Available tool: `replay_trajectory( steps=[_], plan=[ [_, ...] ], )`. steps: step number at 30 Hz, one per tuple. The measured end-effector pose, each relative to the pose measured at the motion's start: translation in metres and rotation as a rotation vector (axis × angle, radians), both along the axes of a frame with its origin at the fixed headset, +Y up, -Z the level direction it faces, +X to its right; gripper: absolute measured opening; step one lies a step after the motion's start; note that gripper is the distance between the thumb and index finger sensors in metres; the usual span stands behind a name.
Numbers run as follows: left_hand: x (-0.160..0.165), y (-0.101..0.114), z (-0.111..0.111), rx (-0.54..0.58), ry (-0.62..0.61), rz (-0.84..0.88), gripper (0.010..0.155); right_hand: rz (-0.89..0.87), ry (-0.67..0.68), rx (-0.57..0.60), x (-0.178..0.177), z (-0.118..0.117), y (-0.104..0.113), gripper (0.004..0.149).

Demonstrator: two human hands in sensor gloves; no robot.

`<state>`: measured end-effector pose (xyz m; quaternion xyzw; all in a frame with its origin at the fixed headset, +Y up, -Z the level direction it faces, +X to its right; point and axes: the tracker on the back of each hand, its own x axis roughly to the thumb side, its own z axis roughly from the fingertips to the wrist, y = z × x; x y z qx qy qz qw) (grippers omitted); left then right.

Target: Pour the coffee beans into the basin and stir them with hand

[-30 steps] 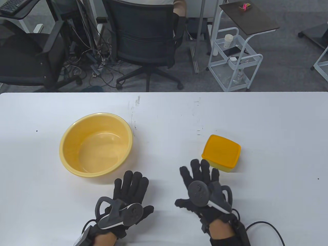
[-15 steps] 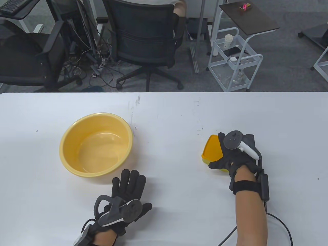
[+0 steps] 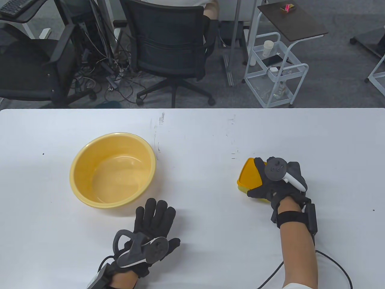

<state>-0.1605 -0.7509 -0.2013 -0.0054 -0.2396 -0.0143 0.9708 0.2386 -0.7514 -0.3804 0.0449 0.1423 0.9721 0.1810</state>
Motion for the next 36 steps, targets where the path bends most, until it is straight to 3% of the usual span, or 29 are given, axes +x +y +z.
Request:
replay_trajectory(
  steps=[5,10,13,17,22,31,36],
  plan=[
    [-0.003,0.0,-0.001,-0.009,0.016,0.0,0.086,-0.114,0.027,0.068,-0.011,0.02,0.018,0.113],
    [-0.004,-0.002,-0.003,-0.052,0.013,0.033,0.085,0.091,0.283,0.211,-0.063,0.072,0.056,0.113],
    [-0.002,-0.001,-0.001,-0.051,-0.004,0.032,0.084,0.116,0.391,0.152,-0.097,0.104,0.062,0.113],
    [-0.003,0.001,0.001,-0.049,-0.005,0.032,0.085,0.091,0.469,0.073,-0.139,0.141,0.052,0.112],
    [-0.011,0.003,-0.001,-0.064,0.025,0.055,0.084,0.063,0.509,0.087,-0.172,0.167,0.031,0.112],
    [-0.018,0.0,-0.005,-0.107,0.045,0.063,0.084,0.119,0.52,0.0,-0.19,0.167,0.005,0.112],
    [-0.016,-0.001,-0.005,-0.123,0.032,0.059,0.084,0.122,0.509,0.029,-0.187,0.166,0.001,0.111]
  ],
)
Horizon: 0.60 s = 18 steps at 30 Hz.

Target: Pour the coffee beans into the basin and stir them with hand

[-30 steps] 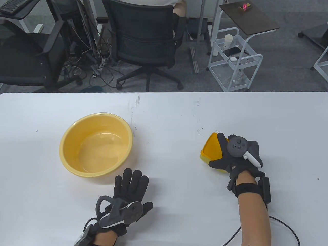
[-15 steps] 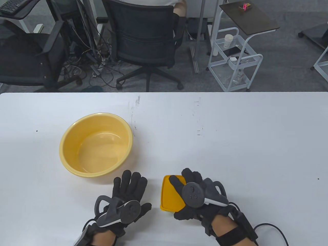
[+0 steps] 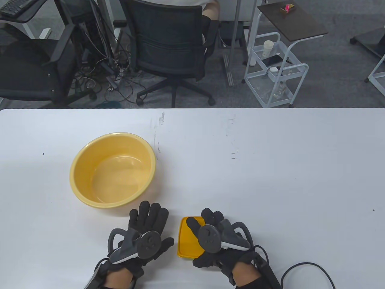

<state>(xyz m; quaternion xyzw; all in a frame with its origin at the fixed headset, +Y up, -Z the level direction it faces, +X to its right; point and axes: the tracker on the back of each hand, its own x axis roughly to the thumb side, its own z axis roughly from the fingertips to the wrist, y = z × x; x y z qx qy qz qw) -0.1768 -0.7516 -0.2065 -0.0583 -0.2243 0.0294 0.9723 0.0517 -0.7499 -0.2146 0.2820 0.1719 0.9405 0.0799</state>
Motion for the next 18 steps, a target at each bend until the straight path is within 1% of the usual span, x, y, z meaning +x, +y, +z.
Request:
replay_trajectory(
  steps=[2,6,9,10,12,14,16,17,18],
  plan=[
    [0.003,-0.001,0.0,-0.006,-0.01,-0.011,0.085,-0.019,0.004,-0.009,0.002,-0.001,-0.001,0.111],
    [0.006,-0.005,0.0,-0.044,-0.024,-0.031,0.087,0.029,0.012,0.002,0.004,0.0,0.001,0.11],
    [0.008,-0.008,-0.001,-0.102,-0.041,-0.043,0.089,0.082,-0.023,0.032,0.006,0.006,0.004,0.103],
    [0.01,-0.01,-0.001,-0.144,-0.067,-0.049,0.089,0.087,-0.022,0.057,0.007,0.011,0.007,0.102],
    [0.014,-0.012,0.001,-0.177,-0.096,-0.063,0.093,0.045,-0.017,0.094,0.008,0.017,0.015,0.1],
    [0.019,-0.014,0.002,-0.201,-0.121,-0.086,0.096,-0.017,-0.012,0.099,0.006,0.021,0.02,0.098],
    [0.025,-0.018,0.003,-0.234,-0.146,-0.106,0.098,-0.071,-0.017,0.113,0.0,0.023,0.019,0.095],
    [0.027,-0.021,0.003,-0.26,-0.157,-0.117,0.099,-0.082,-0.021,0.142,-0.004,0.023,0.016,0.094],
    [0.029,-0.023,0.003,-0.284,-0.169,-0.128,0.1,-0.058,-0.024,0.168,-0.008,0.023,0.013,0.092]
  ],
)
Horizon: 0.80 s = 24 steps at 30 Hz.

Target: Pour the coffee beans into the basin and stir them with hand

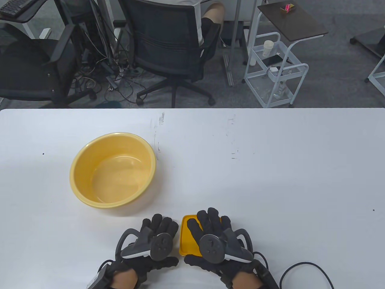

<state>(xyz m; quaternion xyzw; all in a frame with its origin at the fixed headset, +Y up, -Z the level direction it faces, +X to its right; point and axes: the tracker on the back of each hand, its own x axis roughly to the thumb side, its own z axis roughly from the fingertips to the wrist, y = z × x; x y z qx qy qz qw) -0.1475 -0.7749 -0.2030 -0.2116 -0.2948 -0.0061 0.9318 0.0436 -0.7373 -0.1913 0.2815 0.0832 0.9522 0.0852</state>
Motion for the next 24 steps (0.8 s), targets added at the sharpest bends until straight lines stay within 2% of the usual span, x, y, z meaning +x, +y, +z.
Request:
replay_trajectory(
  steps=[3,10,17,21,24],
  plan=[
    [0.001,-0.004,0.0,-0.018,-0.008,0.01,0.103,0.099,0.015,0.012,-0.01,-0.001,-0.009,0.093],
    [0.004,-0.014,-0.004,-0.13,0.011,0.098,0.107,0.123,0.038,0.047,-0.021,0.001,-0.019,0.092],
    [0.005,-0.015,-0.004,-0.169,-0.001,0.119,0.106,0.13,0.034,0.161,-0.025,0.006,-0.021,0.092],
    [0.006,-0.015,-0.004,-0.174,-0.004,0.114,0.107,0.14,0.043,0.125,-0.027,0.006,-0.023,0.091],
    [0.006,-0.014,-0.004,-0.18,-0.004,0.129,0.109,0.156,0.053,0.196,-0.029,0.008,-0.023,0.087]
  ],
)
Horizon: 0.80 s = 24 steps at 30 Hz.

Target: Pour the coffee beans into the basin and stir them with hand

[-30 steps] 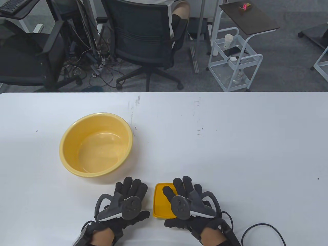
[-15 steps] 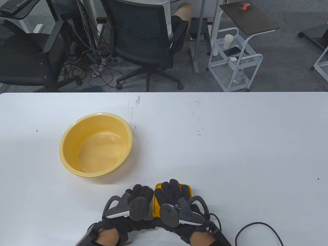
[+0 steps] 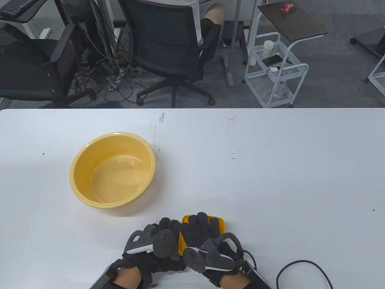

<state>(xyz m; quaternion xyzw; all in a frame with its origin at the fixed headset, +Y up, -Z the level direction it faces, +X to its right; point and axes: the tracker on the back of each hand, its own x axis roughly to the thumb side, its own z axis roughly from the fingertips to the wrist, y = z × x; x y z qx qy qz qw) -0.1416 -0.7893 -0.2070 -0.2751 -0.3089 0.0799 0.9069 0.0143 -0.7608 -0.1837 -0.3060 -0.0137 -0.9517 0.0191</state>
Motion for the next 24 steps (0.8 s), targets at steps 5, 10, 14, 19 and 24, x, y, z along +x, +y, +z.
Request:
replay_trajectory(
  steps=[5,10,14,19,24],
  plan=[
    [-0.0003,-0.0002,-0.0005,-0.005,0.001,0.006,0.109,-0.03,0.018,0.022,0.0019,0.0003,-0.0009,0.086],
    [-0.0015,-0.0002,-0.0013,-0.012,0.004,0.019,0.109,-0.057,0.031,0.018,0.0012,0.0004,-0.0009,0.086],
    [-0.0015,-0.0002,-0.0013,-0.011,0.003,0.016,0.109,-0.062,0.042,0.016,0.0011,0.0003,-0.0009,0.084],
    [-0.0016,-0.0003,-0.0014,-0.014,0.004,0.018,0.108,-0.071,0.048,0.014,0.0013,0.0003,-0.0013,0.083],
    [-0.0019,-0.0004,-0.0015,-0.015,0.006,0.02,0.108,-0.265,0.041,-0.047,0.0083,-0.0039,0.0026,0.082]
  ],
)
